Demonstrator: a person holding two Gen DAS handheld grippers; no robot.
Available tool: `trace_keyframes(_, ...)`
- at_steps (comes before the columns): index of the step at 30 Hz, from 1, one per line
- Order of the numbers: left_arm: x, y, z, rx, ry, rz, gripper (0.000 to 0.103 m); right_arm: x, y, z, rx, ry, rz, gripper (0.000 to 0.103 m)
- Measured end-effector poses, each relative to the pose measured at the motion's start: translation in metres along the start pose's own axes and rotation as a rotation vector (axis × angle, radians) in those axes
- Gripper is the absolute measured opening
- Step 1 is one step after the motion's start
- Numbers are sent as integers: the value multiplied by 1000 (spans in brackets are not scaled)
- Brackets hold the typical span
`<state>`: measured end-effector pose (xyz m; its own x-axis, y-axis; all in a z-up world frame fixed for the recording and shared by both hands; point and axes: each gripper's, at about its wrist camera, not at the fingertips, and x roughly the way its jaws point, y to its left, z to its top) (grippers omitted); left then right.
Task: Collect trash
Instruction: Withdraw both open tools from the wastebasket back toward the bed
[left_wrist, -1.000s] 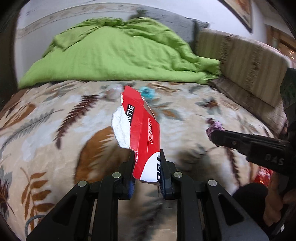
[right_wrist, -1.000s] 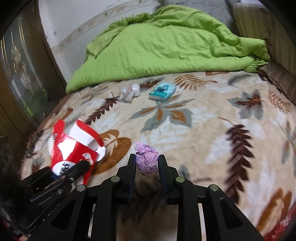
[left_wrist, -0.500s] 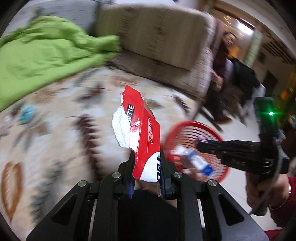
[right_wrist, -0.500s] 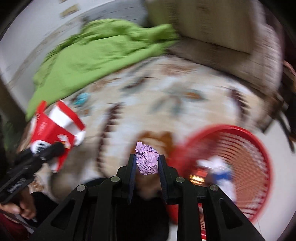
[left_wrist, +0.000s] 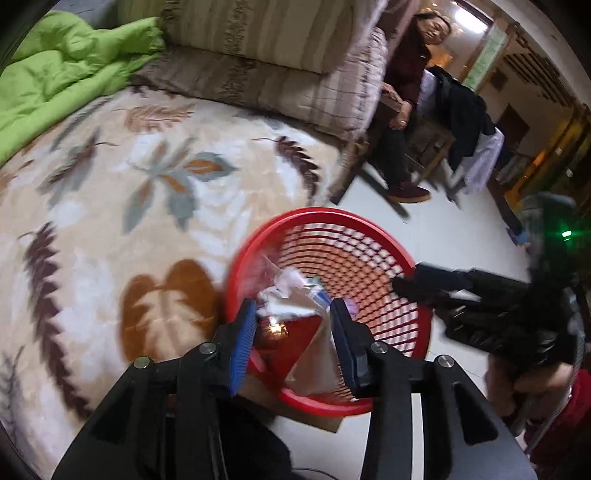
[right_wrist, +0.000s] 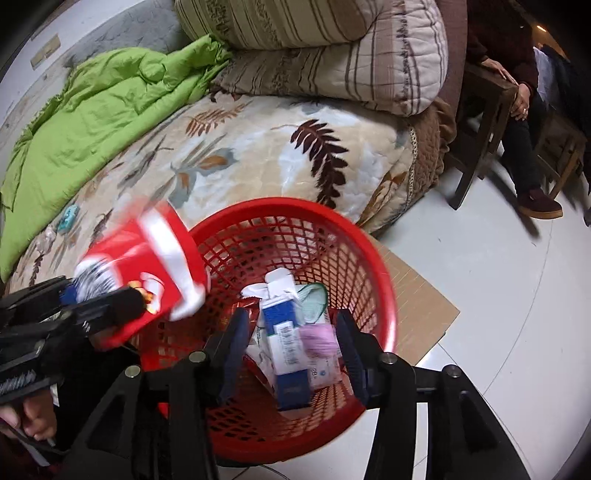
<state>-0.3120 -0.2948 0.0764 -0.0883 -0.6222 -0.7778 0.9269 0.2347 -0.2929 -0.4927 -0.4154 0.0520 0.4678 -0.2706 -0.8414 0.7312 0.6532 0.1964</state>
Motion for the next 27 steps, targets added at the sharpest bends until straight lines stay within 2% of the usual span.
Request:
trace_keyframes(1, -9, 5, -3, -12, -20, 27, 41, -5, 1, 1, -6, -23, 5, 53)
trace_keyframes(3, -24, 15, -6, -42, -49, 69, 50, -11, 11, 5, -42, -53, -1, 53)
trace_keyframes(6, -51, 37, -13, -111, -100, 105, 50, -14, 43, 17, -117, -91, 5, 53)
trace_keyframes(10, -96, 76, -30, -225, -175, 174, 51, -13, 98, 33, -208, -115, 97, 52)
trace_keyframes(15, -140, 134, -55, -390, -232, 300, 52, -10, 162, 43, -294, -110, 199, 52)
trace_keyframes(19, -172, 189, -84, -534, -246, 390, 53, 4, 211, 45, -343, -52, 323, 52)
trace_keyframes(20, -178, 201, -91, -571, -248, 410, 56, 9, 223, 45, -353, -37, 340, 52)
trace_keyframes(23, -195, 239, -109, -669, -256, 471, 58, 24, 266, 46, -406, -6, 367, 52)
trace_keyframes(27, -214, 270, -118, -711, -274, 512, 58, 50, 321, 56, -443, 41, 393, 52)
